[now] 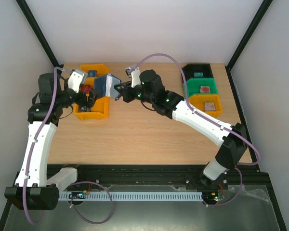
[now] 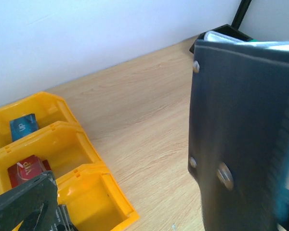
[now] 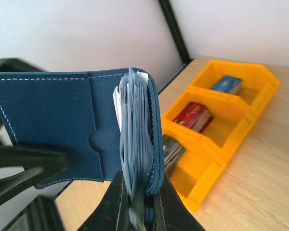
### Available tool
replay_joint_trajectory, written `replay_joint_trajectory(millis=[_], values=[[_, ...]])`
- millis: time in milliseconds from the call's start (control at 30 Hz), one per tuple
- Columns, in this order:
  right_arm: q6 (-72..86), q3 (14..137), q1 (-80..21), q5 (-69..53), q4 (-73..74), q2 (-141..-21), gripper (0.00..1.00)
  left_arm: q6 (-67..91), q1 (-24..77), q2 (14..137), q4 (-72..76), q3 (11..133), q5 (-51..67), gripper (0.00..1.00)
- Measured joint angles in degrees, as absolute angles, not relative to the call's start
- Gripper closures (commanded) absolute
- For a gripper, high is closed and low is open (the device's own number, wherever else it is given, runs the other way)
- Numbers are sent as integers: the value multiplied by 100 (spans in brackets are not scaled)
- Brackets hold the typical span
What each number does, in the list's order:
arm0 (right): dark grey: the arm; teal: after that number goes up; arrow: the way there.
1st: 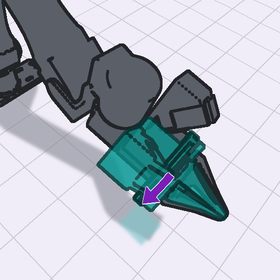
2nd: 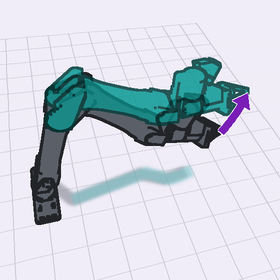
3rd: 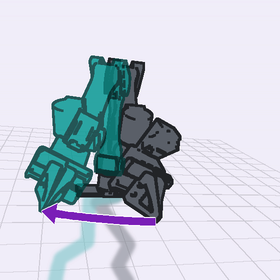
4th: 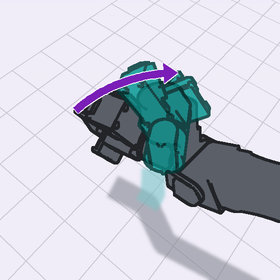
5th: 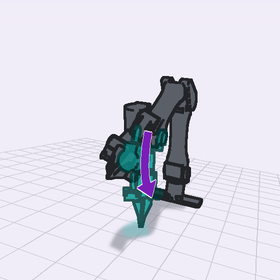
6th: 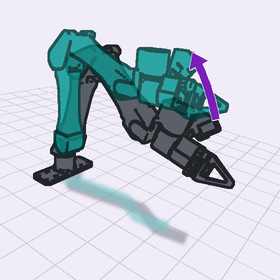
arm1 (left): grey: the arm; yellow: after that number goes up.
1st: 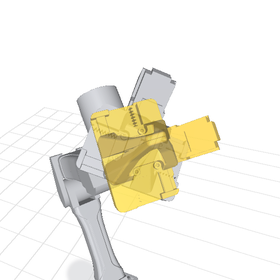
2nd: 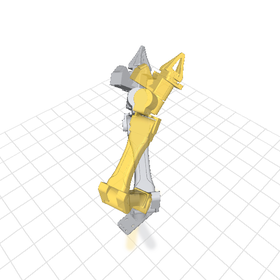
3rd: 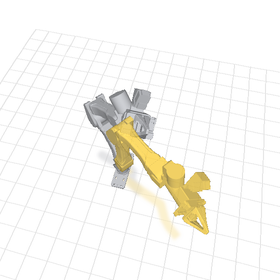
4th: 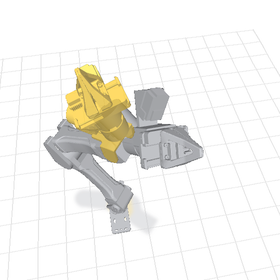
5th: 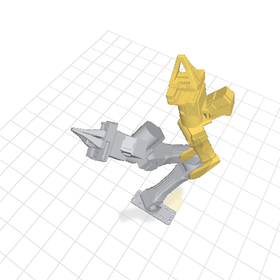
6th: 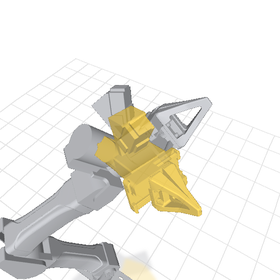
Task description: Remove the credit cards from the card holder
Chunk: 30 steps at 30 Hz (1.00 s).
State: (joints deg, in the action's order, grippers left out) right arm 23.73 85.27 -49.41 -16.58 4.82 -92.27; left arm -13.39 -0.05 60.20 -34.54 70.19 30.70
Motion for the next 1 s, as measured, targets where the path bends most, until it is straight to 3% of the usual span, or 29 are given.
replay_joint_trajectory(millis=[167, 233, 300, 400, 467, 667, 733, 867, 1000], values=[[1959, 8545, -4989, -2480, 631, -9137, 98, -1328, -5, 6027, -3424, 6938, 3308, 6], [1811, 8562, -4989, -2768, 705, -9129, 98, -1326, -8, 6029, -3422, 6912, 3498, 13], [1667, 8567, -4984, -3000, 744, -9126, 98, -1321, -8, 6025, -3446, 6871, 3795, 31], [1463, 8567, -4925, -3249, 797, -9124, 98, -1352, -5, 6023, -3538, 6820, 4193, 78], [1334, 8567, -4906, -3319, 799, -9111, 95, -1363, -3, 6010, -3618, 6796, 4486, 96], [1048, 8453, -4836, -3645, 819, -8914, 54, -1417, -21, 5927, -3715, 6775, 5022, 98], [923, 8224, -4777, -3865, 696, -8705, 45, -1433, -36, 5929, -3787, 6783, 5092, 98], [753, 7758, -4536, -4287, 478, -8335, 34, -1514, -47, 5927, -3951, 6893, 5266, 98], [523, 7605, -4353, -4506, 445, -8243, 33, -1643, -47, 5927, -4123, 7072, 5402, 98]])
